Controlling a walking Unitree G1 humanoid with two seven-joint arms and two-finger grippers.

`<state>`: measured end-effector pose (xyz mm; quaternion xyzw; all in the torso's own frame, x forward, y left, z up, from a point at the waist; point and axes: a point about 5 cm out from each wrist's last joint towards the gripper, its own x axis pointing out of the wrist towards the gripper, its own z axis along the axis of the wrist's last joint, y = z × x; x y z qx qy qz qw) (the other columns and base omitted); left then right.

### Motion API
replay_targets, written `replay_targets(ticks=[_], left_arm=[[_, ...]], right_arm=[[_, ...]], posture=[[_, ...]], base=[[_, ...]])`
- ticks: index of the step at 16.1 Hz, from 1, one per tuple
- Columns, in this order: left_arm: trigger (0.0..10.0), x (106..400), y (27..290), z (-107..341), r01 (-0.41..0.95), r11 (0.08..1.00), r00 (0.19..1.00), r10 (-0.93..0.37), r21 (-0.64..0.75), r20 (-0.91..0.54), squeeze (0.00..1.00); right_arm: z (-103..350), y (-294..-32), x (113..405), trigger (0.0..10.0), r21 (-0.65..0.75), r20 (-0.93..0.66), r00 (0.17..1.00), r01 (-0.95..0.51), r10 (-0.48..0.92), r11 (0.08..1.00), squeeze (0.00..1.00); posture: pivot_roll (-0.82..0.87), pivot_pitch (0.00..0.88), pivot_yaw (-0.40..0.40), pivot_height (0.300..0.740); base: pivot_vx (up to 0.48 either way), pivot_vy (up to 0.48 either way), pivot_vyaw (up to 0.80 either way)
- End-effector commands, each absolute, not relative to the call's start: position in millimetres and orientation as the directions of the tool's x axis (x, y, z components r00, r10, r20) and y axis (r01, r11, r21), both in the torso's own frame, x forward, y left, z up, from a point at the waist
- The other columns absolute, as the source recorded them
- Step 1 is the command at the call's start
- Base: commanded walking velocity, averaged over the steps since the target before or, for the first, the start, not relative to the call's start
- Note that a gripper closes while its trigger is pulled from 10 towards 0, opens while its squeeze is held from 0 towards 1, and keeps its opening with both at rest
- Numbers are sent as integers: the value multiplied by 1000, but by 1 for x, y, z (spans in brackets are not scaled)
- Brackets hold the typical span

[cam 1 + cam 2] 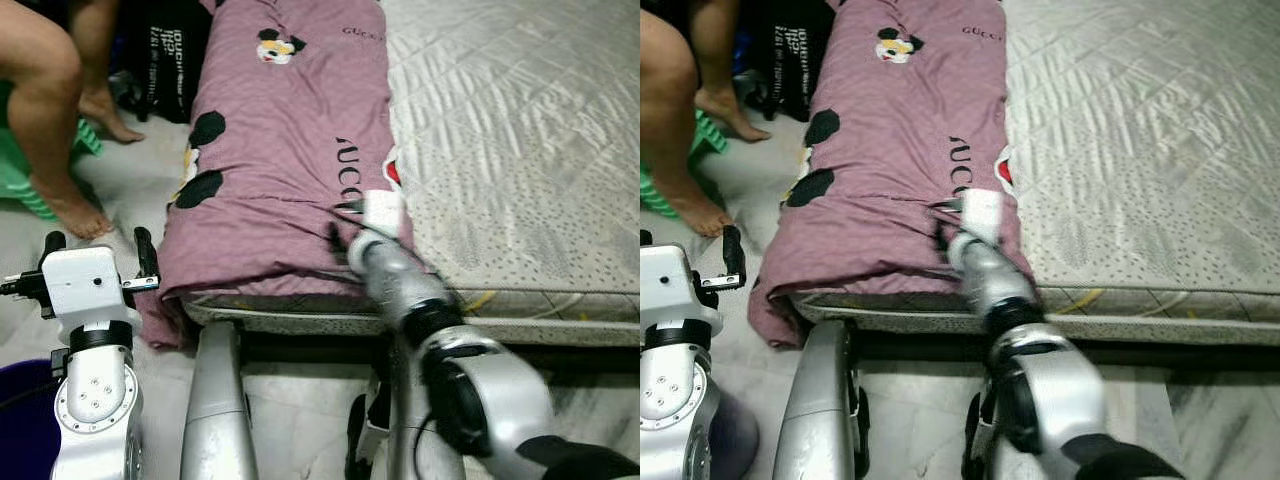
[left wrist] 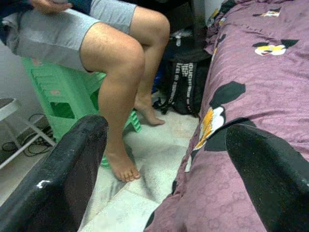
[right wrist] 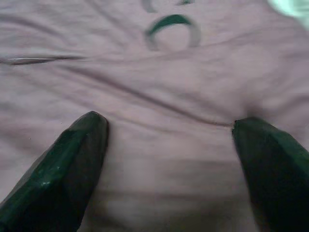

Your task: Clean up the room

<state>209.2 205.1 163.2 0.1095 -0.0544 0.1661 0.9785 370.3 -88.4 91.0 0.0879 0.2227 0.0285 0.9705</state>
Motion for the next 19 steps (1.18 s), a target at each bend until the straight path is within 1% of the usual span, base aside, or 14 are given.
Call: replay_targets(ticks=[1, 2, 3, 4, 6, 7, 8, 9, 12, 13, 16, 19], left_arm=[[10000, 209, 204, 163, -324, 923, 944, 301, 206, 136, 0], [10000, 209, 203, 163, -322, 924, 945, 299, 206, 135, 0], [10000, 211, 204, 163, -319, 925, 946, 296, 205, 135, 0], [10000, 211, 204, 163, -318, 926, 946, 295, 205, 134, 0], [10000, 213, 204, 161, -311, 928, 948, 289, 205, 130, 0], [10000, 214, 203, 161, -303, 931, 951, 282, 203, 127, 0], [10000, 215, 202, 160, -299, 933, 952, 278, 202, 127, 0], [10000, 218, 201, 160, -291, 936, 955, 269, 199, 128, 0], [10000, 224, 200, 159, -278, 941, 958, 256, 194, 132, 0], [10000, 226, 200, 159, -276, 942, 958, 254, 192, 135, 0], [10000, 233, 199, 160, -277, 943, 956, 251, 182, 155, 0], [10000, 237, 200, 159, -290, 941, 950, 262, 173, 167, 0]], right_arm=[[77, -103, 363, 10000, 179, -482, 875, 44, 49, 983, 0], [73, -110, 361, 10000, 172, -496, 868, 60, 34, 983, 0], [65, -121, 352, 10000, 172, -525, 851, 76, 27, 982, 0], [62, -126, 346, 10000, 170, -541, 841, 81, 24, 982, 0], [58, -141, 325, 10000, 164, -583, 812, 90, 23, 982, 0], [61, -152, 315, 10000, 166, -589, 808, 100, 18, 981, 0], [64, -157, 311, 10000, 160, -589, 808, 96, 16, 982, 0], [69, -168, 305, 10000, 140, -588, 809, 90, 10, 986, 0], [76, -181, 283, 10000, 89, -584, 811, 52, 10, 995, 0], [83, -185, 286, 10000, 55, -541, 841, 55, -16, 997, 0], [119, -182, 306, 10000, 40, -365, 931, 45, -27, 998, 0], [149, -174, 325, 10000, 106, -169, 986, 24, -6, 994, 0]], posture=[[187, 187, -9, 554], [187, 187, -9, 554], [171, 186, -5, 554], [166, 186, -4, 554], [142, 184, 3, 554], [132, 181, 6, 554], [124, 178, 8, 554], [110, 173, 11, 554], [74, 153, 18, 554], [70, 147, 18, 554], [54, 113, 16, 554], [37, 70, 15, 554]], base=[[0, 0, 0], [0, 0, 0], [0, 0, 0], [0, 0, 0], [0, 0, 0], [0, 0, 0], [0, 0, 0], [0, 0, 0], [0, 0, 0], [0, 0, 0], [0, 0, 0], [0, 0, 0]])
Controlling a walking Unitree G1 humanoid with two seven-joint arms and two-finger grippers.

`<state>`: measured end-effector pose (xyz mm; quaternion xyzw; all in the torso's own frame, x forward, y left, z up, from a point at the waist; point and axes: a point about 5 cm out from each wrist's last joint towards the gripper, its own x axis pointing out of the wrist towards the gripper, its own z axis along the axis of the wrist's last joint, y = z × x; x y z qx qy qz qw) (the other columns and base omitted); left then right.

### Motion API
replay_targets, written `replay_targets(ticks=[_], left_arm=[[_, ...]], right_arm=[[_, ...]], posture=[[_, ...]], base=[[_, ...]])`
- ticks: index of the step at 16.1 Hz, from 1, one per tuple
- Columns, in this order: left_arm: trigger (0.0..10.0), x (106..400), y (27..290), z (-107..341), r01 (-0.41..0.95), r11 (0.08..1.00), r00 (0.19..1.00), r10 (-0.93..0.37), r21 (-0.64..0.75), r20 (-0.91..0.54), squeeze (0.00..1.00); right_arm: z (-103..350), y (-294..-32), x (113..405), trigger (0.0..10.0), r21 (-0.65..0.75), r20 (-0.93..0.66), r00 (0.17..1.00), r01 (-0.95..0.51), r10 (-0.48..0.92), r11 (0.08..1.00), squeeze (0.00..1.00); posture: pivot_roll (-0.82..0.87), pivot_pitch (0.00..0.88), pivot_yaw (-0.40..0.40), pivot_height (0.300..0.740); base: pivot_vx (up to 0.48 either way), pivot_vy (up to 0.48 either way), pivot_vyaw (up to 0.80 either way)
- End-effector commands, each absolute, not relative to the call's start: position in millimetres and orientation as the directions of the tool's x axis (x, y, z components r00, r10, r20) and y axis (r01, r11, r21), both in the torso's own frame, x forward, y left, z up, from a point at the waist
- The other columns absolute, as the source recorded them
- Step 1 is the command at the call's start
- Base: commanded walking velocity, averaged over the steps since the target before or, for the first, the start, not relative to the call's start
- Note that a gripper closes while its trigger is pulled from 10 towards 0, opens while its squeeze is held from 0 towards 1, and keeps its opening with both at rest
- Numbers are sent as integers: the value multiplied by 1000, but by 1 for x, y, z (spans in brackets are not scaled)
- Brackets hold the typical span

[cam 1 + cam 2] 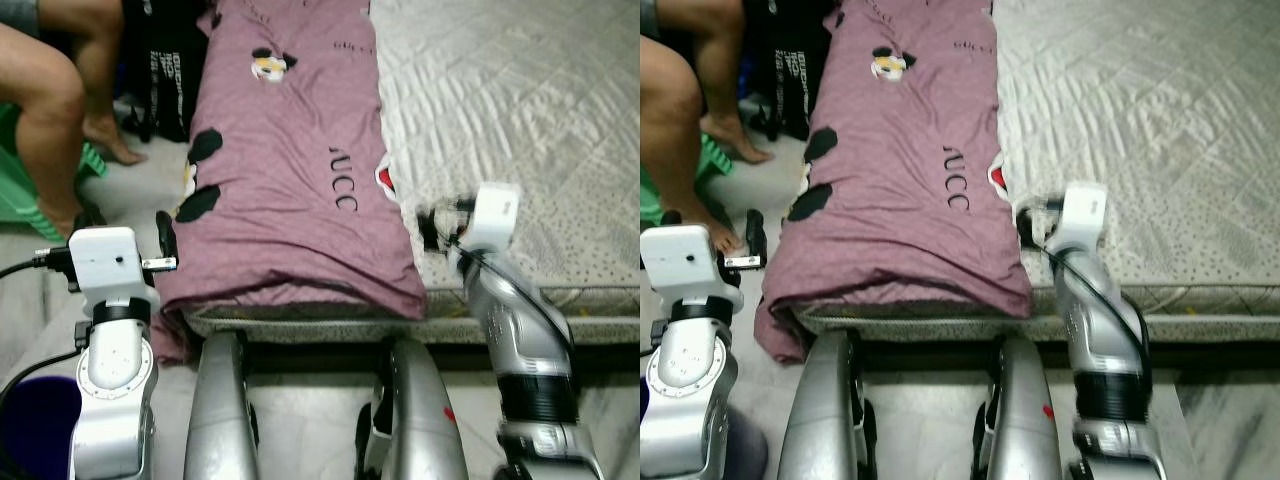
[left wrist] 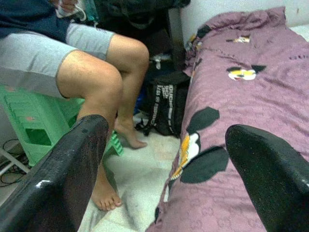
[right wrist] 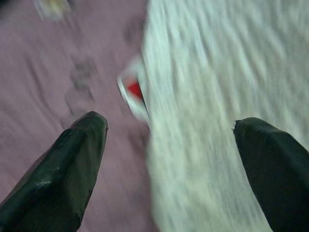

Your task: Clean up the room

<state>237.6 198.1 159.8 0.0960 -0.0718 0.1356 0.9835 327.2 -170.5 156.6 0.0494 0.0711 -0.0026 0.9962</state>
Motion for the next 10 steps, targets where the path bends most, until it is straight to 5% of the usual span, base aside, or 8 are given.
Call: replay_targets(ticks=[1, 10], left_arm=[[10000, 239, 202, 156, -306, 937, 946, 278, 168, 168, 0], [10000, 264, 200, 146, -293, 946, 946, 265, 141, 187, 0]], right_arm=[[168, -156, 331, 10000, 106, -49, 997, -58, 64, 993, 0], [179, -103, 342, 10000, 180, 153, 973, -201, 174, 963, 0]], posture=[[21, 42, 21, 554], [-54, 0, 44, 583]], base=[[0, 0, 0], [0, 0, 0]])
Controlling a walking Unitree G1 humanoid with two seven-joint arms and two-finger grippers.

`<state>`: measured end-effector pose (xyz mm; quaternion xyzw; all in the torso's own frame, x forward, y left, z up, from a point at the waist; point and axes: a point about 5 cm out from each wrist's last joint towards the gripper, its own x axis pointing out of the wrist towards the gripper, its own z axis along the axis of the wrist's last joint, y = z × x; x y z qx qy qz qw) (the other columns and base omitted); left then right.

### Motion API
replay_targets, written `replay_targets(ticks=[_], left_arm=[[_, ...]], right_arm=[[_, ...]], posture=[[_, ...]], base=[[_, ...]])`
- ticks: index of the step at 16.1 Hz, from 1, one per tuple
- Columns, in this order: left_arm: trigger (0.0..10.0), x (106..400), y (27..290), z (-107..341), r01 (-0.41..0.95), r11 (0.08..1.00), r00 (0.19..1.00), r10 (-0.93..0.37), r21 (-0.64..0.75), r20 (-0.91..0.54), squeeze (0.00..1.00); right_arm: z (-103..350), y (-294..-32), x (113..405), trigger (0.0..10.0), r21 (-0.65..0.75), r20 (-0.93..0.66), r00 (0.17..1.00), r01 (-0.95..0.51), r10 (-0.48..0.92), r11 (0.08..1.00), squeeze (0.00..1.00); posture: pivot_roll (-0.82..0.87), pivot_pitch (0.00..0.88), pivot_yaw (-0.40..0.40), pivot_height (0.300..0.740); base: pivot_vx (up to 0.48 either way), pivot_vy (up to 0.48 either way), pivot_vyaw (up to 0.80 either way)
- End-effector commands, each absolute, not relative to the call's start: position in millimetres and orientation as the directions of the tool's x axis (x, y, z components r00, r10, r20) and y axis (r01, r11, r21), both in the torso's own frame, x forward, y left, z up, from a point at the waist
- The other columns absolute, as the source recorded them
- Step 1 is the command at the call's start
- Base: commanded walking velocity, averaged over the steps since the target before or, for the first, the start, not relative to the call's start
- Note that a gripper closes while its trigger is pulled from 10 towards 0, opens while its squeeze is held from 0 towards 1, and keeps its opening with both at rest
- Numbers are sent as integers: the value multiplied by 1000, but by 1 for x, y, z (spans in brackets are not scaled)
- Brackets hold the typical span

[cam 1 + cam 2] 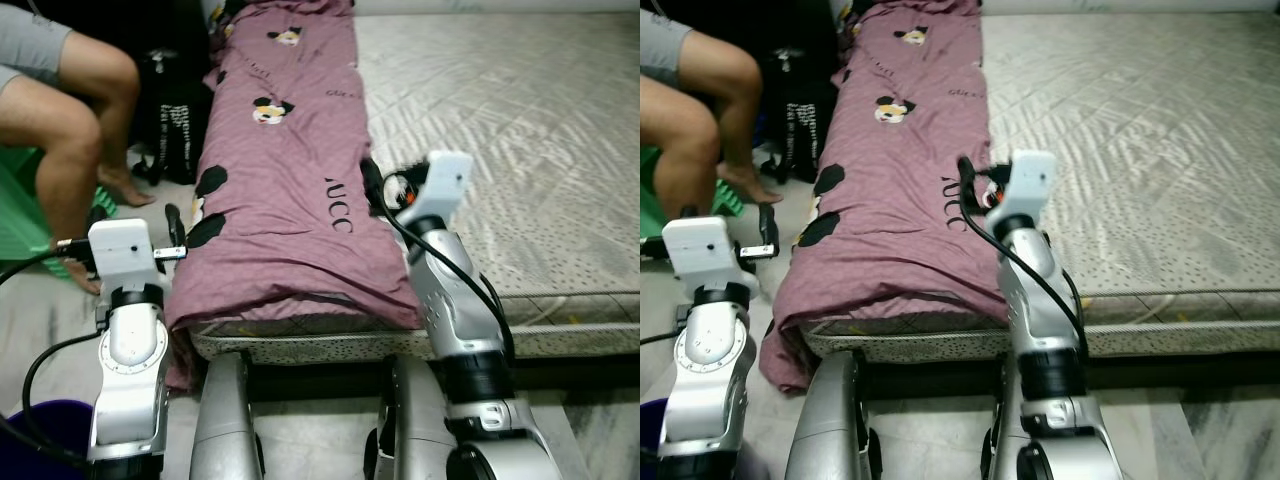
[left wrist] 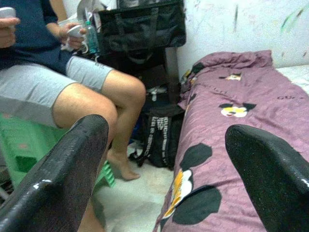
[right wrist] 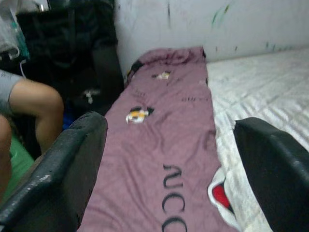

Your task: Clean up the room

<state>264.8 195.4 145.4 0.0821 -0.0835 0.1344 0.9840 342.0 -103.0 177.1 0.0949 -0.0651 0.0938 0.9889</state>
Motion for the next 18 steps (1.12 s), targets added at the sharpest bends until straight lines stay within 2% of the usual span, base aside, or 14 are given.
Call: replay_targets(ticks=[1, 9, 12, 15, 18], left_arm=[[10000, 269, 198, 143, -286, 948, 948, 258, 137, 188, 0], [10000, 277, 189, 140, -276, 951, 948, 244, 140, 206, 0], [10000, 281, 191, 128, -303, 941, 950, 285, 150, 130, 0], [10000, 280, 192, 131, -308, 941, 946, 287, 138, 153, 0], [10000, 280, 193, 133, -311, 942, 944, 290, 126, 158, 0]], right_arm=[[180, -102, 346, 10000, 188, 163, 972, -200, 170, 962, 0], [187, -94, 356, 10000, 161, 199, 961, -228, 194, 960, 0], [188, -90, 359, 10000, 162, 206, 957, -241, 206, 957, 0], [188, -89, 360, 10000, 161, 213, 955, -243, 207, 956, 0], [185, -86, 360, 10000, 162, 210, 955, -245, 210, 956, 0]], posture=[[-61, 0, 36, 607], [-46, 0, 9, 688], [-34, 0, -1, 722], [-25, 0, -2, 740], [-17, 0, -1, 740]], base=[[0, 0, 0], [0, 0, 0], [0, 0, 0], [0, 0, 0], [0, 0, 0]])
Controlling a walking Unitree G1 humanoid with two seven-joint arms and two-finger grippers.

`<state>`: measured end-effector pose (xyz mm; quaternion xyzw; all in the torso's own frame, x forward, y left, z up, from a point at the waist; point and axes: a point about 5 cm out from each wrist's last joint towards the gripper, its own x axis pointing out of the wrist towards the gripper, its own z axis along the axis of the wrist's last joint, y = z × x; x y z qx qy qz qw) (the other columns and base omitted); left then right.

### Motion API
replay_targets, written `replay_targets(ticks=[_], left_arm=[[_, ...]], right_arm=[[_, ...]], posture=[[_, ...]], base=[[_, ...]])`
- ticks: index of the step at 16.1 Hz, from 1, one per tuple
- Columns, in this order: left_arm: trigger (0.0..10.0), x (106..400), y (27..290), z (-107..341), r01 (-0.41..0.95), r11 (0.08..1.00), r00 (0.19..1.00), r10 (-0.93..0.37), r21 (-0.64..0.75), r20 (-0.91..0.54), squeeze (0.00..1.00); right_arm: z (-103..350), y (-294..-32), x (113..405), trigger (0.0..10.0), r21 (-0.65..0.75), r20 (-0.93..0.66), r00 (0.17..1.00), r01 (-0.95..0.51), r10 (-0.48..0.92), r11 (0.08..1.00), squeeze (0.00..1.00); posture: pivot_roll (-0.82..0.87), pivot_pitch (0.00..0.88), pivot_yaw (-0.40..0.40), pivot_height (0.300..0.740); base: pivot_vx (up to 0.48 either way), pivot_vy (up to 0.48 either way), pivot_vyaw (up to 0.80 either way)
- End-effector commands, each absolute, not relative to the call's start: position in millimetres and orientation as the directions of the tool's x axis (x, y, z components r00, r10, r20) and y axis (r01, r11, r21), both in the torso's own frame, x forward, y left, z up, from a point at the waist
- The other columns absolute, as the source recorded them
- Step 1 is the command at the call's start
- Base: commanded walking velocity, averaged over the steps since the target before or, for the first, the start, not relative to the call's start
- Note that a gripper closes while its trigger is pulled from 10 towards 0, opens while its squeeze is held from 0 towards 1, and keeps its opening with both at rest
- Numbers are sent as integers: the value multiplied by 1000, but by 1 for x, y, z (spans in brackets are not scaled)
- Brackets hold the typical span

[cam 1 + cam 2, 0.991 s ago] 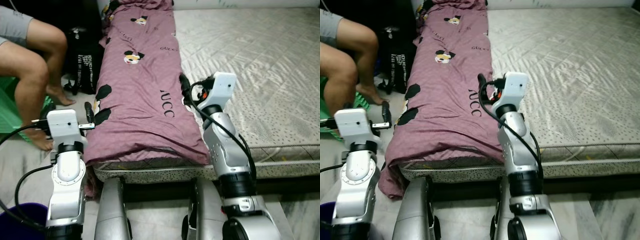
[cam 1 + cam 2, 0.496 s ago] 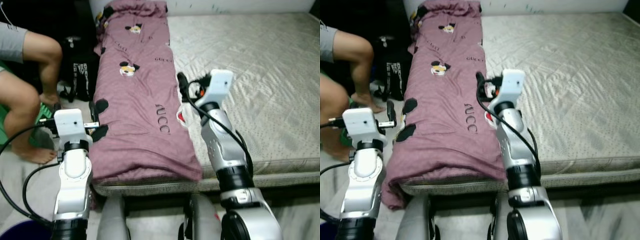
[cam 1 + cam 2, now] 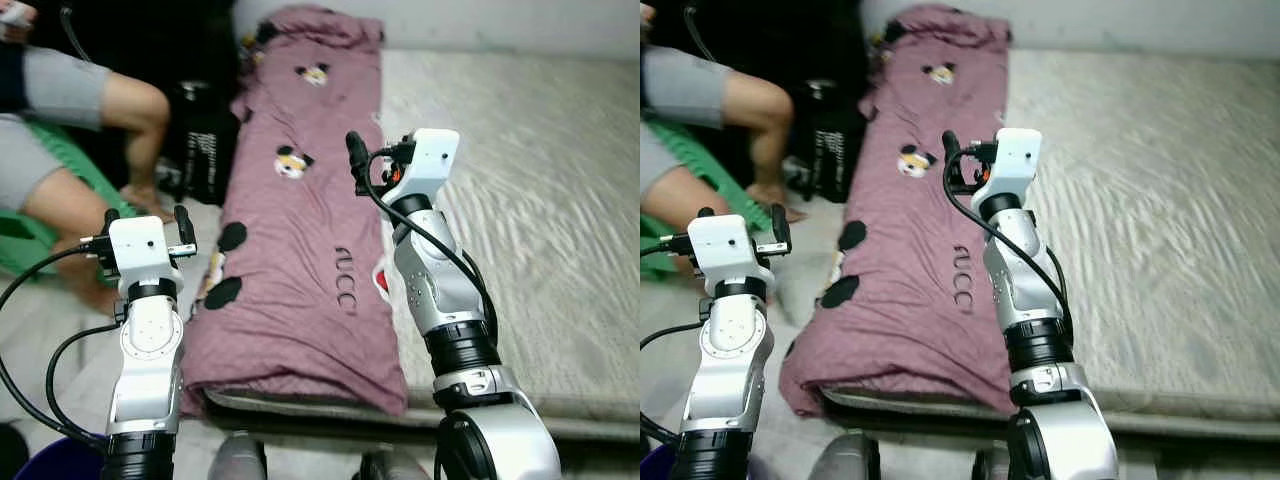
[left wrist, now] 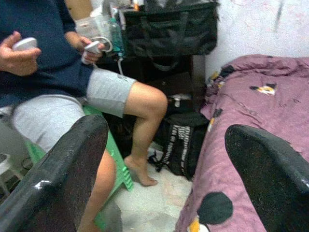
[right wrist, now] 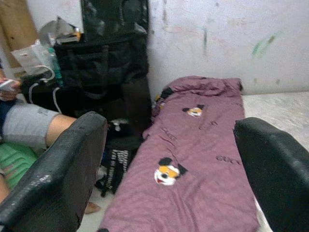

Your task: Clean up the room

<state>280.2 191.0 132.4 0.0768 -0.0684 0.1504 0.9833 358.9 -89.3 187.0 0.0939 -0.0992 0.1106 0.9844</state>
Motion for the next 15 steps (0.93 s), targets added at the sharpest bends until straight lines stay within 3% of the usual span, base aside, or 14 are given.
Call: replay_targets(ticks=[1, 9, 12, 15], left_arm=[[10000, 280, 193, 133, -309, 943, 944, 289, 125, 156, 0], [10000, 262, 207, 124, -352, 930, 931, 336, 102, 143, 0], [10000, 238, 217, 75, -349, 929, 936, 353, 127, -10, 0], [10000, 231, 218, 62, -338, 933, 936, 347, 127, -57, 0]], right_arm=[[185, -87, 360, 10000, 162, 210, 955, -246, 210, 956, 0], [135, -122, 343, 10000, 119, 99, 985, -155, 144, 981, 0], [92, -137, 321, 10000, 43, -16, 989, -145, 146, 988, 0], [74, -147, 311, 10000, 4, -69, 988, -140, 140, 990, 0]], posture=[[-17, 0, -1, 740], [-5, 0, 10, 740], [-17, 0, 12, 740], [-19, 0, 5, 740]], base=[[0, 0, 0], [0, 0, 0], [0, 0, 0], [0, 0, 0]])
